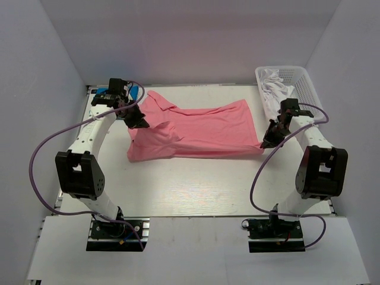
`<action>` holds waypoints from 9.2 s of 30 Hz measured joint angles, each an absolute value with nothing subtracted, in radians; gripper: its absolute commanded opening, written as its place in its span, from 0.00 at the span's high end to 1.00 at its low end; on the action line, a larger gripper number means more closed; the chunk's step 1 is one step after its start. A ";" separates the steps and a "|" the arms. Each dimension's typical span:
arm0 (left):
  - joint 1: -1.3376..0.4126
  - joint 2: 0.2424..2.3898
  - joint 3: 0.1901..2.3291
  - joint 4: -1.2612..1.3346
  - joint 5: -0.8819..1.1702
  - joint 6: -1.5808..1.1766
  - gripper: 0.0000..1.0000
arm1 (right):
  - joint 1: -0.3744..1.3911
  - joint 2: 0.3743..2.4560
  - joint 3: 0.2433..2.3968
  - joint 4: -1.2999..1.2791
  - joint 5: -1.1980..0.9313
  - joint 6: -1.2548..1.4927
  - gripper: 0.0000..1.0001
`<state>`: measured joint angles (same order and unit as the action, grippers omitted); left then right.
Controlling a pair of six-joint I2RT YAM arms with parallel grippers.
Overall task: Fold and stack the t-shirts
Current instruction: Fold the flattened tshirt in 1/3 of the way, then grap the side of the flattened tshirt furthest away from the robot with both arms
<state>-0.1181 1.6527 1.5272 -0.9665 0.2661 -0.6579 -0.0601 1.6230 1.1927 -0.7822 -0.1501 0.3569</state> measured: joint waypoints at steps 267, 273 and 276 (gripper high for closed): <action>-0.218 2.302 1.876 -0.621 -0.311 -0.413 0.15 | 0.015 1.494 1.152 -0.437 -0.160 0.327 0.10; -0.218 2.307 1.890 -0.567 -0.297 -0.403 0.47 | 0.015 1.525 1.167 -0.443 -0.161 0.328 0.10; -0.218 2.320 1.892 -0.549 -0.284 -0.400 0.45 | 0.015 1.527 1.167 -0.447 -0.160 0.328 0.10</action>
